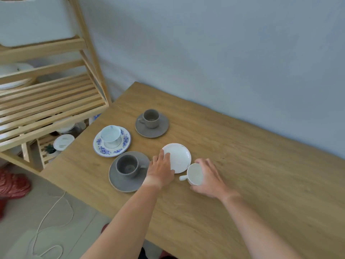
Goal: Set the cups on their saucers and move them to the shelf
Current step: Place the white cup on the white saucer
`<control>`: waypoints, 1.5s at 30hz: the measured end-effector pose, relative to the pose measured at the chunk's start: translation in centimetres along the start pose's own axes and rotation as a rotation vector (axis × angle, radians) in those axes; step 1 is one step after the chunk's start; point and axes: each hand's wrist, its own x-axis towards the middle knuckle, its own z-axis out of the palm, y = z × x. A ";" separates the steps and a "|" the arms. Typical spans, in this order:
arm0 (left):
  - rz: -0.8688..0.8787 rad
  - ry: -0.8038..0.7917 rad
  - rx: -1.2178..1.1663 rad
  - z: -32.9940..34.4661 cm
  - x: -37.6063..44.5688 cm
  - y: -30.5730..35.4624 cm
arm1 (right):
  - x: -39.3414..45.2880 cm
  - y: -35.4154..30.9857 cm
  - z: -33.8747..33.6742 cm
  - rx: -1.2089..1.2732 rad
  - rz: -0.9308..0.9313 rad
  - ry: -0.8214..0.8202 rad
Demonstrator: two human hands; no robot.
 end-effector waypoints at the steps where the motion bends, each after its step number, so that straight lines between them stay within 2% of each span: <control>1: -0.006 0.004 -0.008 0.3 -0.2 0.0 | 0.1 0.1 0.0 -0.004 -0.008 0.017; 7: -0.043 0.094 -0.185 0.7 -0.7 -0.1 | 2.2 -0.5 -1.5 0.101 -0.051 0.214; 17: -0.102 0.144 -0.450 2.1 -1.8 0.2 | 5.1 -3.8 0.7 0.086 -0.122 0.114; 25: -0.163 0.186 -0.591 2.8 -1.8 0.0 | 5.1 -3.5 1.5 0.107 -0.153 0.132; 31: -0.264 0.155 -0.673 3.2 -1.8 0.3 | 4.4 -3.1 2.2 0.117 -0.040 0.174; 35: -0.321 0.081 -0.755 3.0 -2.1 0.7 | 3.4 -1.9 3.6 0.286 0.090 0.156; 45: -0.335 0.068 -0.902 2.1 -1.7 2.2 | 3.0 -1.0 3.4 0.487 0.055 0.270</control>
